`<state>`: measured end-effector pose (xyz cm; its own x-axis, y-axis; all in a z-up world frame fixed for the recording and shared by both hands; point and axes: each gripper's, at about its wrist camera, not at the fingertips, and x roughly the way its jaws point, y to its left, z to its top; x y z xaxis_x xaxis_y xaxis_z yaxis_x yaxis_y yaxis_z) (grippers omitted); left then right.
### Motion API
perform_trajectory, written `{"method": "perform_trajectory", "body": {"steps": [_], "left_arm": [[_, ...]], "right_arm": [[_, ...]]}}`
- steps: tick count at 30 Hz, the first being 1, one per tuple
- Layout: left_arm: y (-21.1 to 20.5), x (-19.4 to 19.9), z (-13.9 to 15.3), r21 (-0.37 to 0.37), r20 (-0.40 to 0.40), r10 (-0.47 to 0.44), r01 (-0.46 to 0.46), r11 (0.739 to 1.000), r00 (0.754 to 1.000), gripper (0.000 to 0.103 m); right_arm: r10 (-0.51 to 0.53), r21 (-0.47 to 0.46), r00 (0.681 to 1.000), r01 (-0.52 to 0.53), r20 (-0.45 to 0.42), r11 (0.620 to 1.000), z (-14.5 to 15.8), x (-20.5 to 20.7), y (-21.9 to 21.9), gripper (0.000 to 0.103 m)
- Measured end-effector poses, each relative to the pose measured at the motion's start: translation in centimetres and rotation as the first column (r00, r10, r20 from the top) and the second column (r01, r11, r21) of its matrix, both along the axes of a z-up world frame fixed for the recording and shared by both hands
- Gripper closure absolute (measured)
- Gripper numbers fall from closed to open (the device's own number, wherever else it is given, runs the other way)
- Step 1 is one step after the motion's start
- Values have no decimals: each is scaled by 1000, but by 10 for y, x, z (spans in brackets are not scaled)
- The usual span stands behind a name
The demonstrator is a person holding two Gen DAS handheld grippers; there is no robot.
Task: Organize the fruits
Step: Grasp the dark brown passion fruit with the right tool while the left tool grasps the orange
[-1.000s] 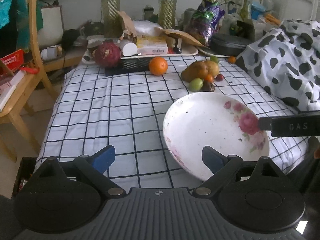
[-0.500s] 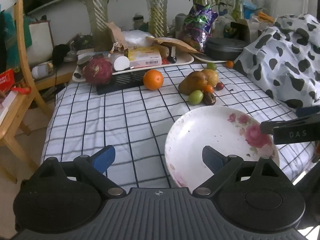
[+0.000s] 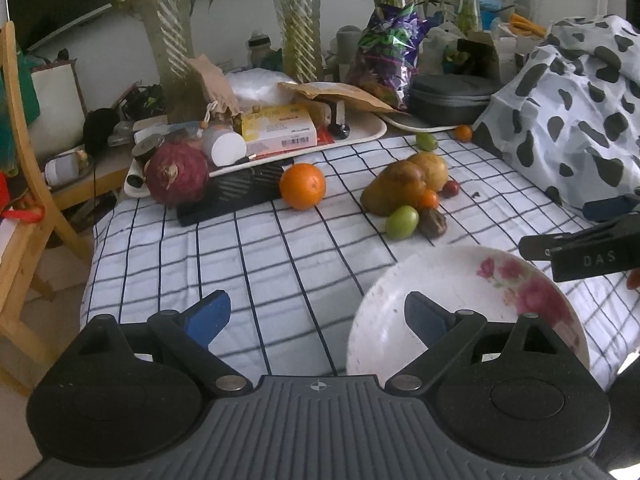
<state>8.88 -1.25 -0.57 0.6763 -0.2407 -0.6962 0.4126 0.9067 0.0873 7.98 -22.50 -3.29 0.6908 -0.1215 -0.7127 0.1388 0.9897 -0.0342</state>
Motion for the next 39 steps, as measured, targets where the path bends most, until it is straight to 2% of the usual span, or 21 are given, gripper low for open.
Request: {"method": "perform_trajectory", "body": {"steps": [13,18,20,22,24,26,32,39], "left_arm": [[-13,39,-3,88,35,-38,35,995,999,8],[-16,54,-4,94,39,-60,56,994,997,8],[-16,61,-5,83,33,-65,62,995,997,8],[-17,67,-5,76,30,-68,65,995,997,8],[-18,73,-6,78,28,-71,68,995,997,8],[-18,79,-7,86,27,-70,68,994,997,8],[-13,94,-10,61,5,-56,55,997,998,8],[-12,105,-14,21,-2,-72,72,997,997,8]], "right_arm": [[116,50,993,-115,-13,992,-3,43,1,0],[189,106,982,-186,-19,977,-6,60,4,2],[220,139,975,-215,-24,967,-9,68,4,16],[245,173,968,-233,-51,957,-14,78,4,23],[249,192,966,-232,-69,954,-19,87,4,35],[256,208,963,-233,-87,950,-25,95,3,49],[284,206,952,-257,-111,944,-36,112,6,63],[320,207,940,-292,-117,934,-42,123,10,68]]}}
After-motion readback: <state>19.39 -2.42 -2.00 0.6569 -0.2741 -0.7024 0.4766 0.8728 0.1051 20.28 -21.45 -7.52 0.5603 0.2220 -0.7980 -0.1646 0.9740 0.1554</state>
